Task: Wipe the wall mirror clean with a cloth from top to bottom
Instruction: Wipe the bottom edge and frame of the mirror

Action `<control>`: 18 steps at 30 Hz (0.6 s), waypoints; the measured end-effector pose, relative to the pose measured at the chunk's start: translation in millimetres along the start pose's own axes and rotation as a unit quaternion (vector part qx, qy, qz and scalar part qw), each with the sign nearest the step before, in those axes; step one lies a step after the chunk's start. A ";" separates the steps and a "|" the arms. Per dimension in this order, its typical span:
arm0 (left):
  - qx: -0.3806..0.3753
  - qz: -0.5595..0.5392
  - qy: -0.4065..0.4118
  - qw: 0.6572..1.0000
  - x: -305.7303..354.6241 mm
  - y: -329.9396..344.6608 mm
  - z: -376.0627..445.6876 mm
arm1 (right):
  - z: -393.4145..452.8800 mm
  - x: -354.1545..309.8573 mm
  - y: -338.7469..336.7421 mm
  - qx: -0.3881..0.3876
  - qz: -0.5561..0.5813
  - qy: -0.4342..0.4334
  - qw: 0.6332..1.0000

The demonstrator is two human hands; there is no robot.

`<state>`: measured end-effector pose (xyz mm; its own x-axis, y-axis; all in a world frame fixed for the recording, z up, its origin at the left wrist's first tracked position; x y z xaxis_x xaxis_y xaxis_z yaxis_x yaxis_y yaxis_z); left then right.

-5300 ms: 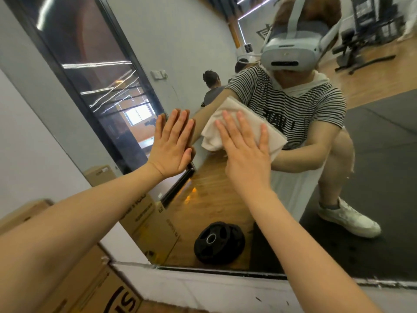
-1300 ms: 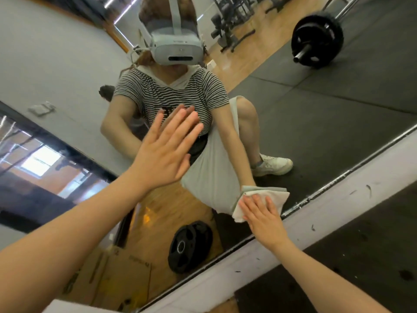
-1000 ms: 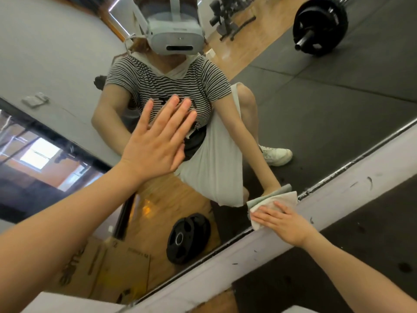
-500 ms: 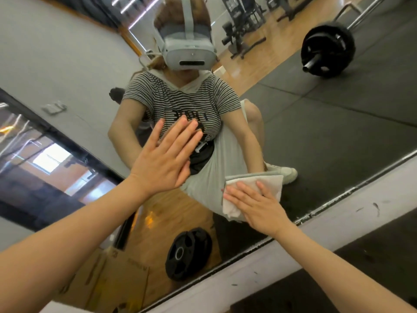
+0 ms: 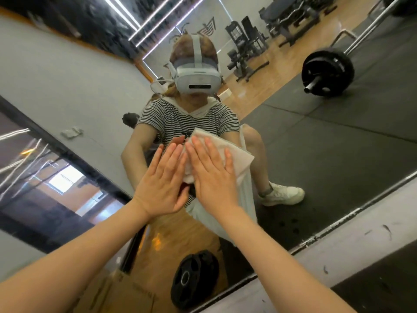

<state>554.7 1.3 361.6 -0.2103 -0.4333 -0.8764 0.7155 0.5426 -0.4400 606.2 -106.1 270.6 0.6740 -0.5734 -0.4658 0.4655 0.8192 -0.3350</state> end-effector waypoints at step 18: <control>-0.069 0.090 -0.004 0.994 0.1 -2.0 3.2 | -76.8 48.8 35.8 0.013 0.018 0.110 0.994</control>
<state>555.4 -2.1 363.0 -0.0822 -0.3259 -0.9418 0.6421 0.7054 -0.3001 611.7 -105.5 173.0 0.5497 -0.5301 -0.6456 0.4603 0.8371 -0.2954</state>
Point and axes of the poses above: each hand's wrist, its own z-axis towards the middle knuckle, its own y-axis out of the palm, x = y × z, the point moved 1 cm from there along z, towards the middle knuckle, and after that the axes turned 11 degrees about -x, right-handed, at the moved point
